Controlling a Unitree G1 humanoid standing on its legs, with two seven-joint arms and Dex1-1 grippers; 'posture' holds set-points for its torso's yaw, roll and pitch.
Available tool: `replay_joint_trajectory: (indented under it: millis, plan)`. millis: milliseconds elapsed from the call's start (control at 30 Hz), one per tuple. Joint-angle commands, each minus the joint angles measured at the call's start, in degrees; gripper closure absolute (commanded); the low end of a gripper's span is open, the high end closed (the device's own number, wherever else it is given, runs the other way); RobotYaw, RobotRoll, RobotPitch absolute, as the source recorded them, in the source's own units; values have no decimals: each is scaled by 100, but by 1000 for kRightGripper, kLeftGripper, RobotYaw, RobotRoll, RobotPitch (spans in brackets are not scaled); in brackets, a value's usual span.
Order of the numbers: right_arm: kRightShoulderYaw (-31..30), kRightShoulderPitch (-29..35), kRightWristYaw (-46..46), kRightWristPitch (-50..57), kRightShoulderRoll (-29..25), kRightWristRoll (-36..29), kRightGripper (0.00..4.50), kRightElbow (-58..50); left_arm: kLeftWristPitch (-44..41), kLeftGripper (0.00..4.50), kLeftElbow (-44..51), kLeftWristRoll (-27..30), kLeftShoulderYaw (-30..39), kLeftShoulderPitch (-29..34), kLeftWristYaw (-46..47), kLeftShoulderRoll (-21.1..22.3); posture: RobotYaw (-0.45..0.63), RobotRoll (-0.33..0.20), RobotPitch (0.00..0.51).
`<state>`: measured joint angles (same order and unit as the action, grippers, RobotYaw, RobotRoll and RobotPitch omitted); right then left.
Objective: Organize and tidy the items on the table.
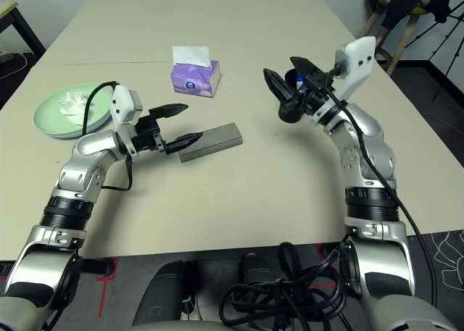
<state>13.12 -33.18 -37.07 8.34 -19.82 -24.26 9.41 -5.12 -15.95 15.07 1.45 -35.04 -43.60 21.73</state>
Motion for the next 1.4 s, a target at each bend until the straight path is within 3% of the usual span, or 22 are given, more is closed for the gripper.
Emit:
replay_joint_trajectory:
  millis: [33, 200, 333, 533, 667, 967, 1400]
  plan:
    - [247, 332, 90, -366, 68, -82, 43, 164, 84, 0, 22, -158, 448, 42, 1149, -261, 62, 0, 89]
    - [313, 699, 623, -528, 181, 114, 43, 193, 67, 0, 215, -229, 812, 335, 2223, -581, 58, 0, 90]
    - [110, 1001, 1132, -529, 99, 678, 43, 226, 85, 0, 450, -280, 1225, 714, 3180, -786, 56, 0, 93]
    - [326, 1223, 1885, -902, 418, 769, 43, 202, 232, 0, 1011, -488, 1327, 1400, 3782, -855, 72, 0, 86]
    - [294, 1299, 2278, -1688, 486, 1197, 43, 588, 233, 0, 1205, -554, 1365, 1689, 4051, -906, 93, 0, 88]
    - [271, 1125, 1964, -2279, 457, 1028, 43, 1267, 665, 0, 1170, -35, 1532, 2333, 3150, -558, 92, 0, 92]
    - [248, 1138, 1804, -2161, 458, 921, 43, 1517, 1190, 0, 571, 83, 1735, 2361, 2604, -248, 76, 0, 84]
